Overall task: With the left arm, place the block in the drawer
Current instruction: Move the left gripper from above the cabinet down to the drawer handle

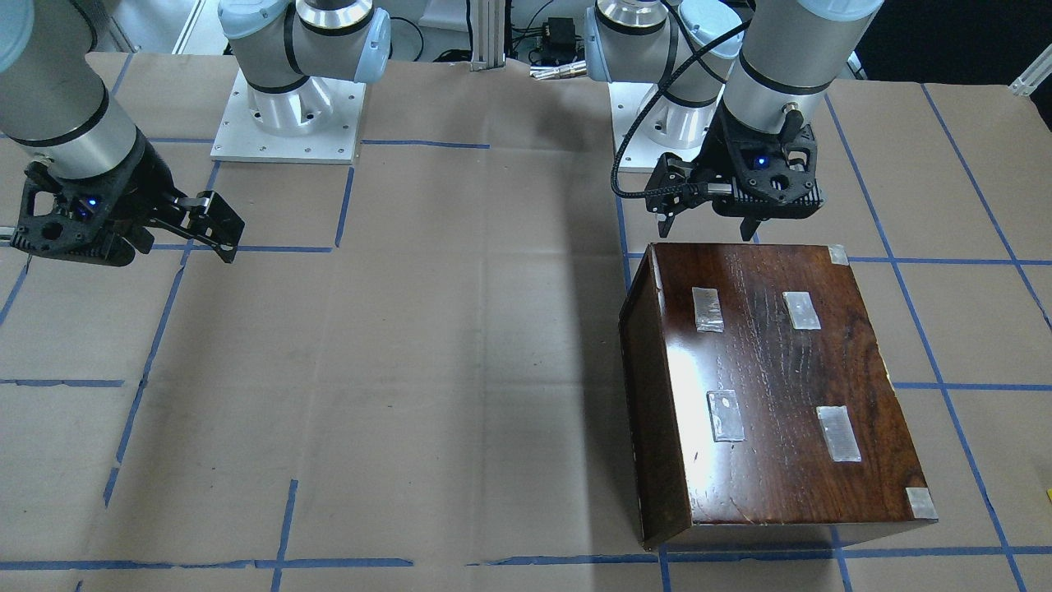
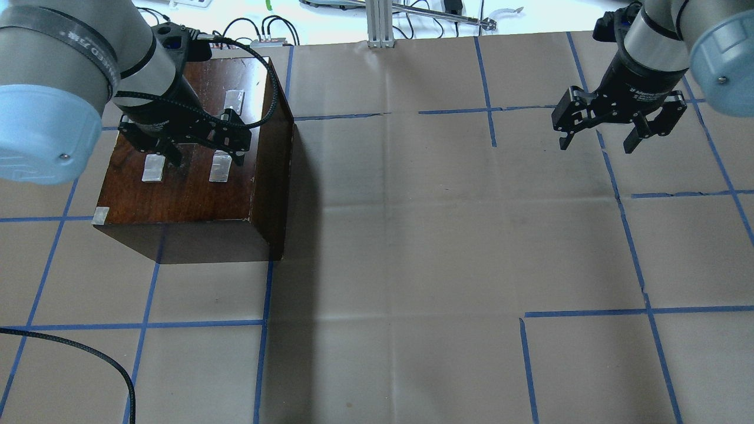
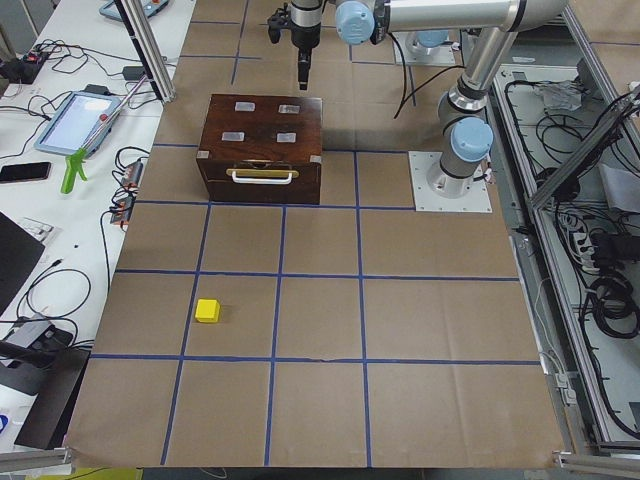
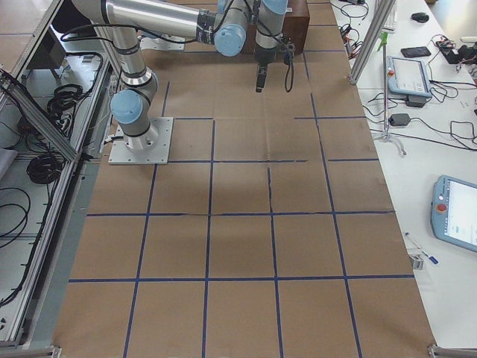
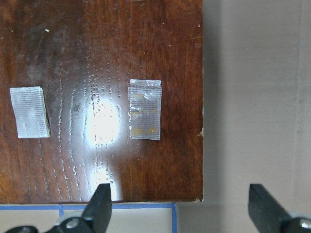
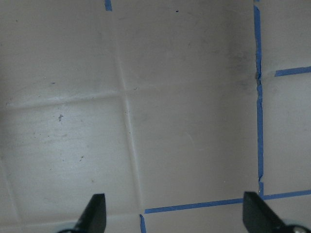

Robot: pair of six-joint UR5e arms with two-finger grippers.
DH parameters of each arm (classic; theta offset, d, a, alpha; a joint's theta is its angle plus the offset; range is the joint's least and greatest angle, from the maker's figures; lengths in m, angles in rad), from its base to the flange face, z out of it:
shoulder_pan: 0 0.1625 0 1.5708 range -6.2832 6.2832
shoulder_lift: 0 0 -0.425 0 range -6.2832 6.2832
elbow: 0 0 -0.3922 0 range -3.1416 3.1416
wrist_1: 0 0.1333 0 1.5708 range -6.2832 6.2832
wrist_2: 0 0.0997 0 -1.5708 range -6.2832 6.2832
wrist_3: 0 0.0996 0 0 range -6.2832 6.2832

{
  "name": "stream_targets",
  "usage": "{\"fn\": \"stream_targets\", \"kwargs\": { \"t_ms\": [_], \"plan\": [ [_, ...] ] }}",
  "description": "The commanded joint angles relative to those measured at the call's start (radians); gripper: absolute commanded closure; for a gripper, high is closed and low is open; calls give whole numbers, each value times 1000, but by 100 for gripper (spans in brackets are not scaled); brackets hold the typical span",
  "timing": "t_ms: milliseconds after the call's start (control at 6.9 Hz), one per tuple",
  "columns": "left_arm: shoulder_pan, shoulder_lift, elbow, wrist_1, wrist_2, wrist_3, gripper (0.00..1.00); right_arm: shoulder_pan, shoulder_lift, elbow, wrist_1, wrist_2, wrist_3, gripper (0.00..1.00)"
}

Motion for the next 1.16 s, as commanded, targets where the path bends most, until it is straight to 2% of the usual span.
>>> {"fn": "stream_targets", "kwargs": {
  "t_ms": [0, 725, 1014],
  "plan": [
    [0, 0, 0, -1, 0, 1, 1, 0, 0, 0, 0, 0, -1, 0],
    [8, 0, 3, 2, -2, 1, 1, 0, 0, 0, 0, 0, -1, 0],
    [107, -3, 26, 2, -3, 2, 1, 0, 0, 0, 0, 0, -1, 0]
  ]
}}
